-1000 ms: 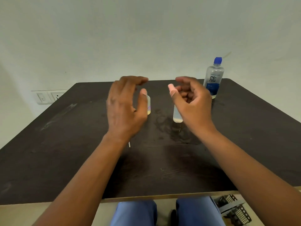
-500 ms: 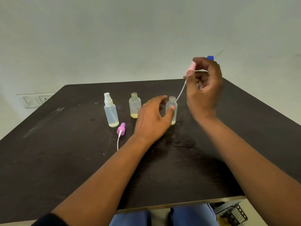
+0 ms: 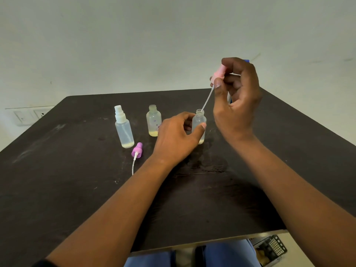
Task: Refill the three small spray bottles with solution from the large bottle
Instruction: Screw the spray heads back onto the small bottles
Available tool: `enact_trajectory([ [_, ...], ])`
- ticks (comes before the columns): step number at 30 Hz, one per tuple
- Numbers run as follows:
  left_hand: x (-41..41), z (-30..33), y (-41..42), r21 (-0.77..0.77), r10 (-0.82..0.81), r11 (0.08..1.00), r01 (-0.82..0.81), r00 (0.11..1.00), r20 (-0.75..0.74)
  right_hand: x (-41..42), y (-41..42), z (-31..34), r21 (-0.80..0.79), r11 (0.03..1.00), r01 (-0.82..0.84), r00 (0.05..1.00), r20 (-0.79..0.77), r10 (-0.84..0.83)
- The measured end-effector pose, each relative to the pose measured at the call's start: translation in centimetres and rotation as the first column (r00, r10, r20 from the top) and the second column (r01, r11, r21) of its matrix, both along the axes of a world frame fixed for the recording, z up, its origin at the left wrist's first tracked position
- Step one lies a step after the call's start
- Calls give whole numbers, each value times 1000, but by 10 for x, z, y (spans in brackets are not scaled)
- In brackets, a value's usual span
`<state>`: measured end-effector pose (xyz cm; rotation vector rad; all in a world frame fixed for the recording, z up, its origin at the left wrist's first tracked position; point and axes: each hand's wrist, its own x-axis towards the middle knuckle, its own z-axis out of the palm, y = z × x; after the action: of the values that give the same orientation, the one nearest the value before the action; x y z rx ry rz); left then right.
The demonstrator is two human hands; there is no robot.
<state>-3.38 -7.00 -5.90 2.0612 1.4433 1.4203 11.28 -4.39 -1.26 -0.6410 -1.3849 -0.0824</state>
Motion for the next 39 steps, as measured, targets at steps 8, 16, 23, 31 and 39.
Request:
enact_trajectory([
  [8,0,0,-1,-4,-15,1000,15,1000,9,-6,-6,-8,-92,996,6,990,140,7],
  [16,-4,2,0,19,-13,1000,13,1000,6,-5,-8,-15,-191,982,10,974,225,34],
  [23,-7,1,-2,14,-31,999,30,999,36,-3,-7,-19,-272,962,35,949,312,54],
  [31,-7,1,-3,8,-37,999,37,998,47,-4,-8,-19,-323,946,16,942,323,94],
  [39,-7,1,-3,-13,-30,999,31,998,50,-6,-10,-19,-300,954,25,953,294,68],
])
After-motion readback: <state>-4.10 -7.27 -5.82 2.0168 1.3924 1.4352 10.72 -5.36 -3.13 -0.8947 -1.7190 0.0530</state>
